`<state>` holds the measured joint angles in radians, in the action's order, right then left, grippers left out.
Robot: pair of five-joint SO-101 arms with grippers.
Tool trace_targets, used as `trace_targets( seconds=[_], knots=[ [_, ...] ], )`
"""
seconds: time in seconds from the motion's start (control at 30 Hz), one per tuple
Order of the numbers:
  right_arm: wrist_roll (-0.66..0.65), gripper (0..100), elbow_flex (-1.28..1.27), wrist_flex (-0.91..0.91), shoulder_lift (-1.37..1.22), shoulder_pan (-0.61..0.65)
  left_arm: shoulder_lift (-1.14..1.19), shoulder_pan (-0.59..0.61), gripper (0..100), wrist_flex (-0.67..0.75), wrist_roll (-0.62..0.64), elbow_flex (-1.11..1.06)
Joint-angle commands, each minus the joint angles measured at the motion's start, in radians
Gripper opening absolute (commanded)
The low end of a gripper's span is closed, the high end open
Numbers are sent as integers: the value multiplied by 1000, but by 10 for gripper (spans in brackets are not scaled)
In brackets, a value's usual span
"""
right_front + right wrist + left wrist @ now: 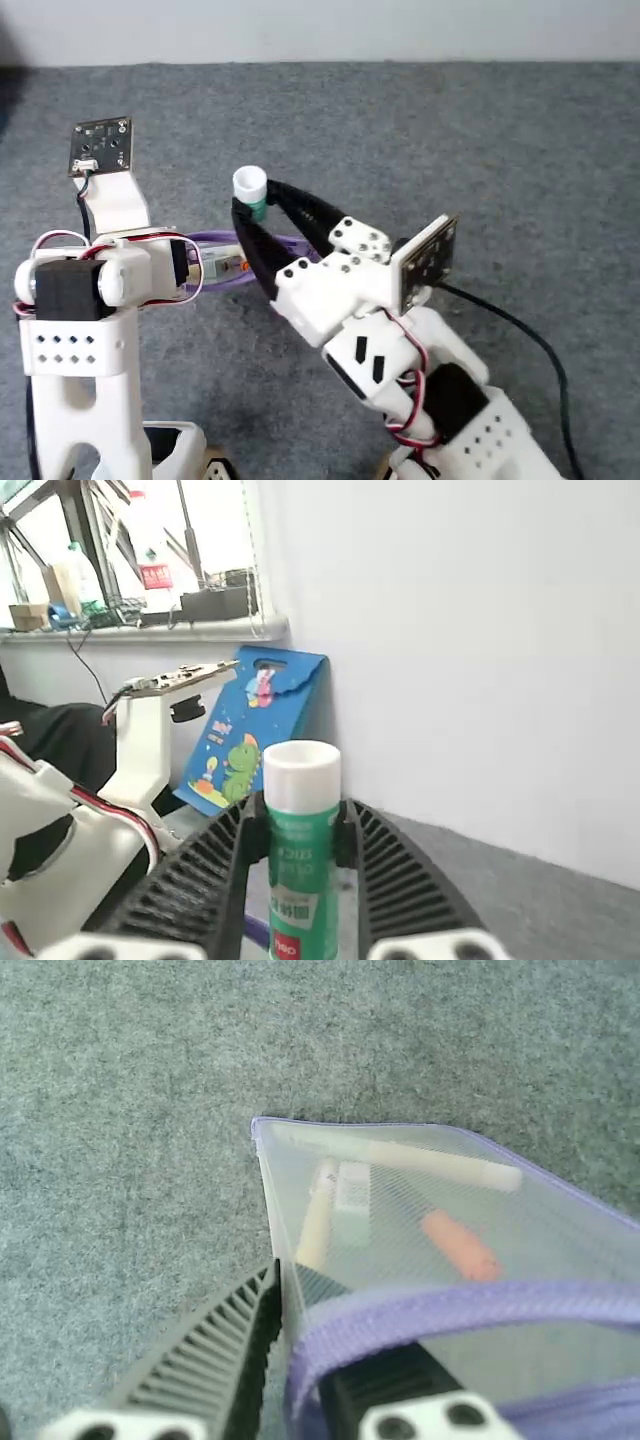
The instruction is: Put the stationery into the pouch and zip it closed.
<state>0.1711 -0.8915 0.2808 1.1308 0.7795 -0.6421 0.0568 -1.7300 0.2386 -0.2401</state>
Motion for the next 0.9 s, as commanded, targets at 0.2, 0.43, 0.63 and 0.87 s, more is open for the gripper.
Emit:
trace_targets(
  seconds=[0.2, 0.43, 0.63, 0.87],
  knots=[
    [-14, 9, -126, -243, -122, 56, -14, 2, 12, 12, 8, 41],
    [-15, 144, -127, -127, -150, 110, -14, 2, 12, 14, 8, 41],
    [-15, 193, -37, 71, -56, 122, -14, 2, 12, 14, 8, 41],
    [-12, 158, 120, 392, 61, 104, -14, 2, 12, 14, 8, 41]
  ],
)
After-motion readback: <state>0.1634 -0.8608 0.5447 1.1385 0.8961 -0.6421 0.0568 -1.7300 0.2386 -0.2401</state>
